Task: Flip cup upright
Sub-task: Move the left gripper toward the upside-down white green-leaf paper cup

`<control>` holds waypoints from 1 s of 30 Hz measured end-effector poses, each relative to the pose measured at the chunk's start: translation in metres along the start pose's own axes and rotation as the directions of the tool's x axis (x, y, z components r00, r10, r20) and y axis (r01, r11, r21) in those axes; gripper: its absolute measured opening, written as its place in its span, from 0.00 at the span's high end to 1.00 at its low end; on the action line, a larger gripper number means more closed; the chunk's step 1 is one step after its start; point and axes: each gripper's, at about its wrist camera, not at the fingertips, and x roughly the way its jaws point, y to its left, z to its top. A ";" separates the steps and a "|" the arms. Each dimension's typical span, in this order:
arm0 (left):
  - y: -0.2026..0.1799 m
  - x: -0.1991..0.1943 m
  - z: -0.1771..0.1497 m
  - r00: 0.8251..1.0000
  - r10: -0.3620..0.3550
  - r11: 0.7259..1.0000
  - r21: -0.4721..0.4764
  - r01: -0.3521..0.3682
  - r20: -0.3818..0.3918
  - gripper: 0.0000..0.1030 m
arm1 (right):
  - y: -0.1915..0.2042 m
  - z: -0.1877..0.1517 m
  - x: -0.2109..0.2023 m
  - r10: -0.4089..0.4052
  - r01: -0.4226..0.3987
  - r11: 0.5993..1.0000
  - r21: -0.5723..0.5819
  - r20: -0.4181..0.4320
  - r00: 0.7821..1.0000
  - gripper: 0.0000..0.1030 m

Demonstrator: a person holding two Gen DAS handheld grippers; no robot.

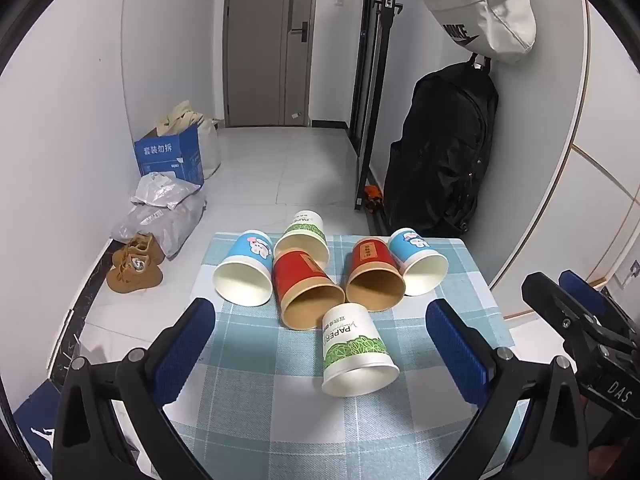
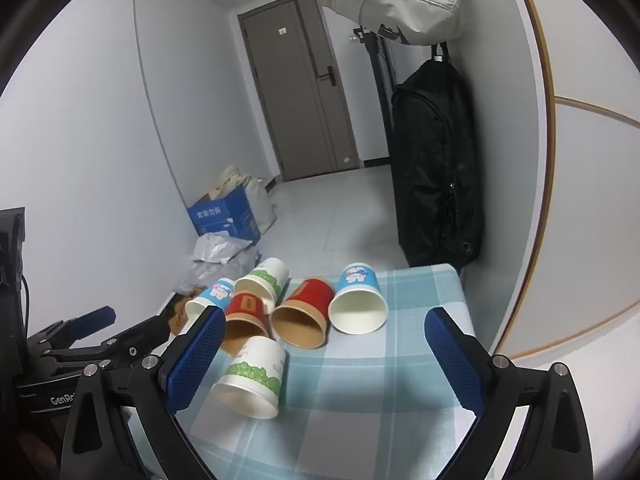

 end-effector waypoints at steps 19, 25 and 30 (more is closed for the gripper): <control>-0.009 0.004 -0.001 1.000 -0.012 1.000 0.029 0.011 0.025 0.01 | -0.007 0.000 0.002 -0.007 0.007 1.000 0.020 -0.029 1.000 0.03; -0.007 0.015 -0.002 1.000 -0.019 1.000 0.003 0.019 -0.018 0.01 | -0.011 0.001 0.003 0.002 -0.002 1.000 0.023 -0.029 1.000 0.03; -0.004 0.032 -0.004 0.990 -0.081 0.997 -0.001 0.081 -0.113 0.01 | -0.021 0.001 0.004 0.018 -0.016 0.999 0.051 -0.042 0.999 0.03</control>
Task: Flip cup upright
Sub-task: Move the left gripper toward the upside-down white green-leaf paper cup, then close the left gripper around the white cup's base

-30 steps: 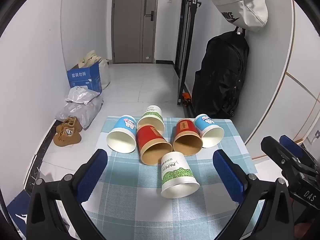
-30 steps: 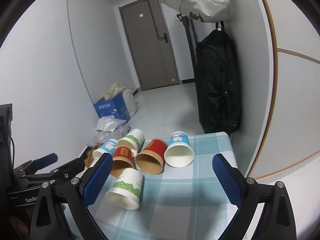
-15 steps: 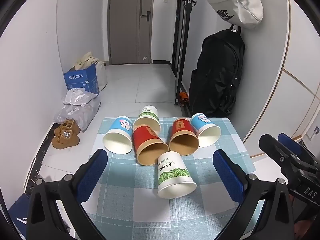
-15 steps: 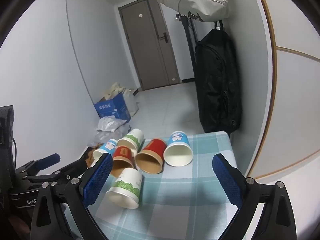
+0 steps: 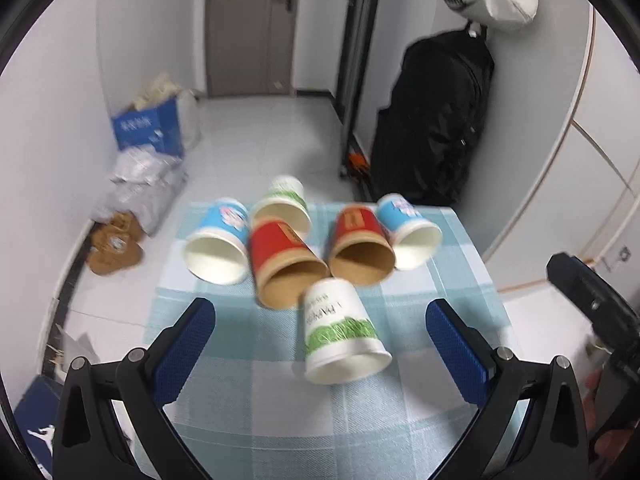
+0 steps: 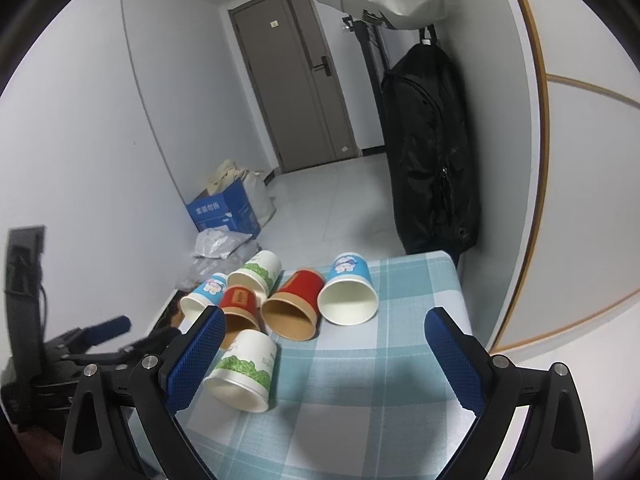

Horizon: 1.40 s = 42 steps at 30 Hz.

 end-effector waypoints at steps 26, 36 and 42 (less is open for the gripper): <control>0.007 0.094 -0.012 0.881 -0.063 0.995 -0.097 0.020 -0.469 0.26 | -0.045 0.006 0.027 0.045 -0.032 0.992 0.119 -0.112 0.993 0.00; -0.001 0.085 -0.010 0.880 -0.114 0.991 -0.110 0.070 -0.461 0.44 | -0.037 0.002 0.028 0.044 -0.035 0.997 0.076 -0.123 0.991 0.00; -0.002 0.081 -0.001 0.882 -0.132 0.990 -0.107 0.093 -0.453 0.44 | -0.033 -0.001 0.031 0.037 -0.029 0.998 0.052 -0.142 0.989 0.00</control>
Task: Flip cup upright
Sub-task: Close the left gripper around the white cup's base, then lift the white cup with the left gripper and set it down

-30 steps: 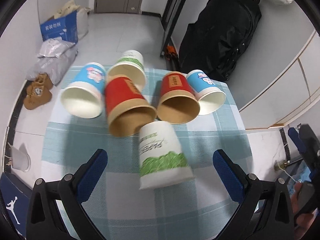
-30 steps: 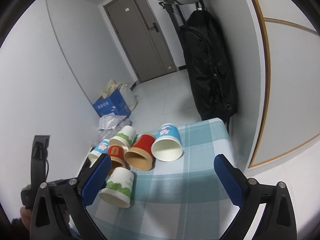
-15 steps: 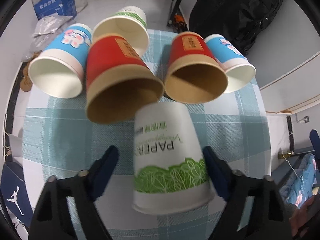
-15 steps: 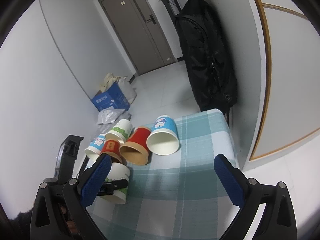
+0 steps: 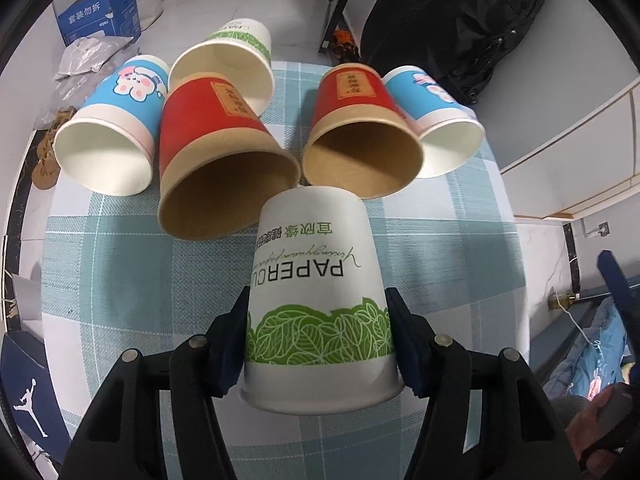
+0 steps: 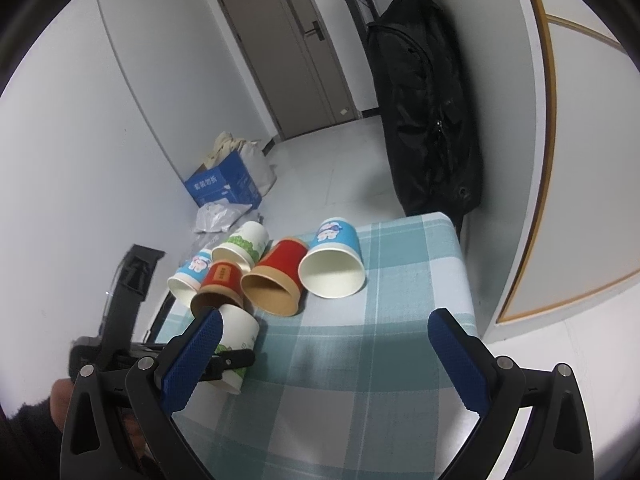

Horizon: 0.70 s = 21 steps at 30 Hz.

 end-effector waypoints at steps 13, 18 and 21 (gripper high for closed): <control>0.012 -0.039 -0.007 0.997 -0.066 0.998 -0.013 0.067 0.045 0.44 | 0.006 -0.006 0.001 -0.037 0.037 0.999 -0.001 -0.012 0.999 0.00; 0.017 -0.057 -0.011 0.993 -0.091 0.994 -0.052 0.095 0.071 0.44 | 0.019 -0.008 0.001 -0.039 0.039 0.999 -0.032 -0.004 0.999 0.00; 0.019 -0.072 -0.014 0.989 -0.112 0.991 -0.066 0.118 0.097 0.44 | 0.028 -0.010 -0.002 -0.026 0.027 0.999 -0.048 0.008 1.000 0.00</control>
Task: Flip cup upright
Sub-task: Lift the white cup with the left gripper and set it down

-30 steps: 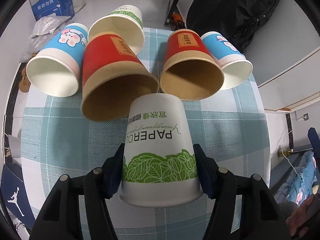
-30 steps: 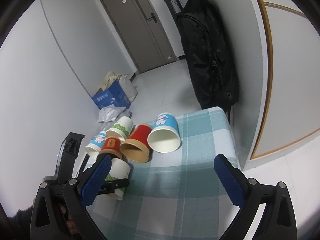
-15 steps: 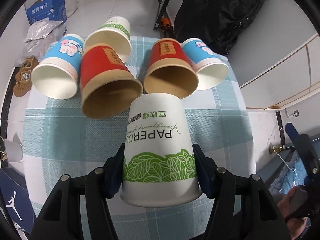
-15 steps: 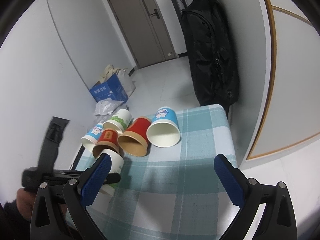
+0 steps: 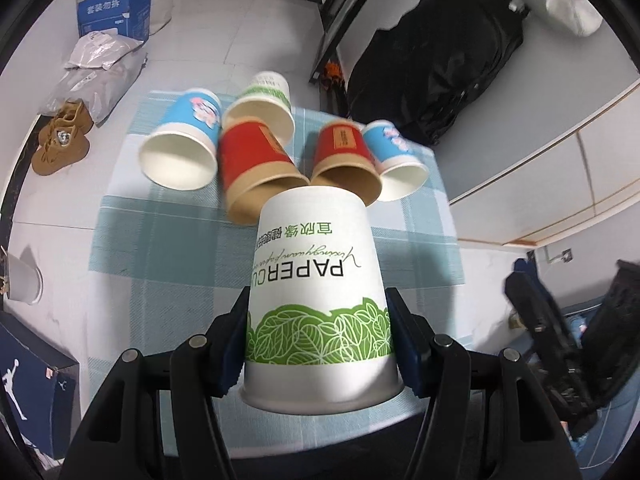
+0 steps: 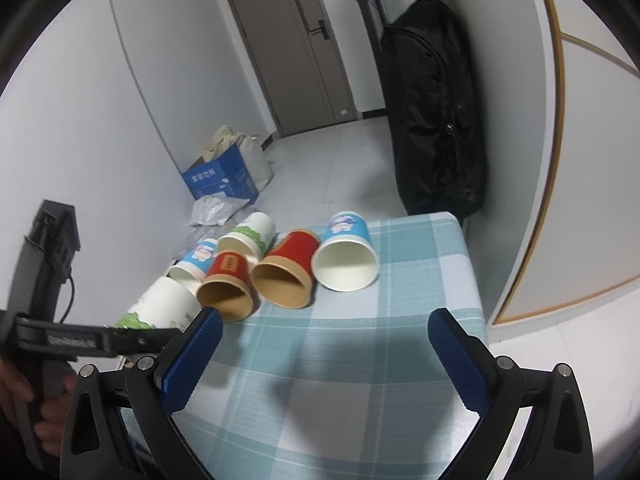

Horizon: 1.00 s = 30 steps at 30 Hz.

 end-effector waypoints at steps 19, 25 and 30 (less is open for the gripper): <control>0.035 -0.028 -0.045 0.992 -0.104 0.991 -0.079 0.110 0.077 0.44 | 0.064 -0.031 -0.025 0.085 -0.082 0.993 -0.087 0.034 0.996 0.00; 0.053 -0.014 -0.058 0.988 -0.132 0.984 -0.108 0.140 0.081 0.44 | 0.071 -0.046 -0.027 0.049 -0.046 0.992 -0.120 0.022 0.999 0.00; 0.065 0.001 -0.066 0.993 -0.100 0.988 -0.111 0.107 0.065 0.44 | 0.068 -0.052 -0.026 0.022 -0.020 0.991 -0.132 0.014 1.000 0.00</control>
